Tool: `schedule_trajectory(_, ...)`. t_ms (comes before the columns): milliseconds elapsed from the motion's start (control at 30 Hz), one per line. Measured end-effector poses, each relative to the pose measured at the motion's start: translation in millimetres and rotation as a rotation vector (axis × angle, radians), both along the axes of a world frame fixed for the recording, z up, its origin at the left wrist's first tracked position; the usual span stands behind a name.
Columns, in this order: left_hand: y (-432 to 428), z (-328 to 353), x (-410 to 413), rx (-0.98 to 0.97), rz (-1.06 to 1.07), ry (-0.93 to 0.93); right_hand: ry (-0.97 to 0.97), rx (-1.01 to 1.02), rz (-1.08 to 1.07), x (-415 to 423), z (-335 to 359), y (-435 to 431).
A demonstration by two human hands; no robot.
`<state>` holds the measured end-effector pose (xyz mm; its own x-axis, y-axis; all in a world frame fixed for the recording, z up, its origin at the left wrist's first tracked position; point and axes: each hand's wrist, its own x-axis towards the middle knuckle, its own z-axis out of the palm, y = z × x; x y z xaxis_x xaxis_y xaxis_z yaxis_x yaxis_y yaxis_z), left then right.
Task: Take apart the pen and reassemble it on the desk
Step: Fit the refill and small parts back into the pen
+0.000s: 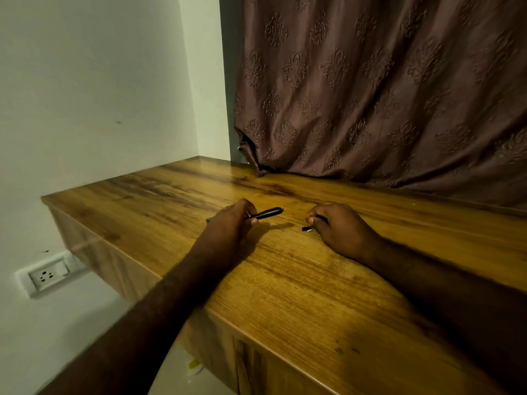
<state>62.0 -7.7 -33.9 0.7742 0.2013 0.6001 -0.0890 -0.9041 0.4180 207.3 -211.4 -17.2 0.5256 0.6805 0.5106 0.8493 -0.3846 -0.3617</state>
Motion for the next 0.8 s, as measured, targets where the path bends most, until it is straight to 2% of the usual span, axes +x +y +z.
schedule_trajectory(133,-3.2,0.6,-1.8,0.022,-0.021,-0.036,-0.087,0.158,-0.021,-11.7,2.8,-1.1)
schedule_trajectory(333,-1.6,1.0,-0.6,0.023,-0.03,-0.036,0.039,0.307,0.064,-38.3,-1.9,9.7)
schedule_trajectory(433,-1.8,0.6,-0.7,0.018,-0.022,-0.035,0.099,0.325,0.09,-42.1,-4.6,13.4)
schedule_trajectory(567,-2.5,1.4,-2.0,-0.025,-0.038,-0.036,0.109,0.229,0.182,-44.7,-8.0,15.8)
schedule_trajectory(800,-5.3,2.9,-3.1,-0.052,-0.058,-0.062,0.171,0.276,0.169,-41.1,-10.7,15.6)
